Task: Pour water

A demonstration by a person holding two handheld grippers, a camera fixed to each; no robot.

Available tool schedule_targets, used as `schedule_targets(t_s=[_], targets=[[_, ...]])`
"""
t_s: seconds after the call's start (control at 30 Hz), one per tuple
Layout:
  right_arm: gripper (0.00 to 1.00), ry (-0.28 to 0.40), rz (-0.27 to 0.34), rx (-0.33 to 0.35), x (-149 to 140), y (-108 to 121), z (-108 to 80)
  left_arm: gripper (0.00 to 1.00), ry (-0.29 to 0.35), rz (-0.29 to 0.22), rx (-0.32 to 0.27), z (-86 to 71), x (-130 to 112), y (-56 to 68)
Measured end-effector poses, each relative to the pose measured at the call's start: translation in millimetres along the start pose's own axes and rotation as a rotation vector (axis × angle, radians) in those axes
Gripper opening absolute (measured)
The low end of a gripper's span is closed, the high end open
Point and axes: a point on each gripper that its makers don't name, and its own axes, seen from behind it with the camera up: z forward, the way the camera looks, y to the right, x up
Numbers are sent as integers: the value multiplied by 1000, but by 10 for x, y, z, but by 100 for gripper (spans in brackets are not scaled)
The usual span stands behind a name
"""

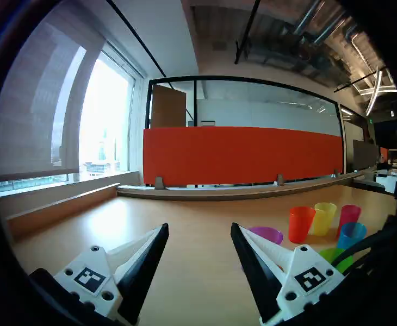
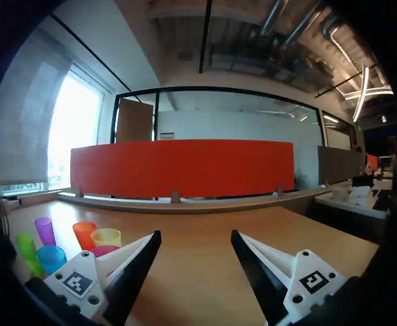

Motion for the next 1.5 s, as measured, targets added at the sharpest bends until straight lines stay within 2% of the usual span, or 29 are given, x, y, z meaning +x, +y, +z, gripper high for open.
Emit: schedule_targets(t_s=[0.8,1.5], targets=[[100,-20,-9,14,-148,32,16,84,0,0,0,-3,3,1],[100,-24,-12,14,-125,-7,-1,84,0,0,0,-1,0,-5]])
